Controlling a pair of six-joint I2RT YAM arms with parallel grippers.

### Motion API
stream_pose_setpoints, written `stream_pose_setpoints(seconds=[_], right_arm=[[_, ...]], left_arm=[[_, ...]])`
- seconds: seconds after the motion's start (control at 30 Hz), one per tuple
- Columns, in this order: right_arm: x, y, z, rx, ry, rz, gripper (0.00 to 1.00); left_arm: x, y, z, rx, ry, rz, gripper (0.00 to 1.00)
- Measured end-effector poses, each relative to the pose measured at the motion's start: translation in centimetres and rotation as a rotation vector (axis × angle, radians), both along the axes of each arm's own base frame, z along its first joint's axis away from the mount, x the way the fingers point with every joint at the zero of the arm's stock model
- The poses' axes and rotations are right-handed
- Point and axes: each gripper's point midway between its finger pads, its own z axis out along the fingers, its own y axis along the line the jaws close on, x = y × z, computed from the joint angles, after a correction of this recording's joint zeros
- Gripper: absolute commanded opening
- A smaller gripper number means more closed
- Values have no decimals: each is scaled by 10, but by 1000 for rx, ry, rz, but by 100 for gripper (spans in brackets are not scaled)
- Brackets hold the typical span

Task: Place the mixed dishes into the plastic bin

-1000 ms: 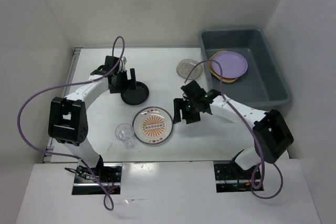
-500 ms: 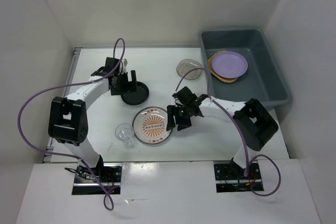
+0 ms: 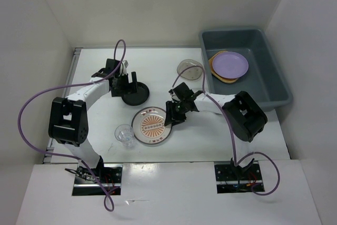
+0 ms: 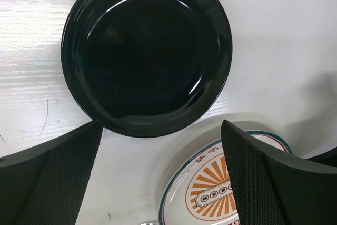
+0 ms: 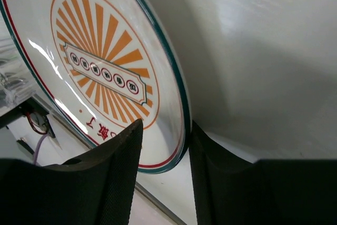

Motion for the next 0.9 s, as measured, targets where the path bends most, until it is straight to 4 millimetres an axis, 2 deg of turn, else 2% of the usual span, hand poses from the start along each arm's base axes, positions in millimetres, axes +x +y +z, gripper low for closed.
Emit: stream_pose_setpoints(seconds=[0.27,0.4,0.5,0.73,0.8,0.9], right_arm=[[9,5,-6,72,36,6,24],[13,12,-8,144,82,18,7],[13,15,-8,186,116,23,1],[21,11,4,194,93,7,1],[31,6,16,177,47,-20,1],[62,-7,45,137,-78,-80,1]], left_arm=[[0,0,0,1,-1,0,100],[-1,1,-2,5,3,2,100],[-2,3,-4,12,6,7,100],[-2,3,-4,17,5,10,100],[-2,4,-4,18,5,10,100],[-2,4,-4,19,5,11,100]])
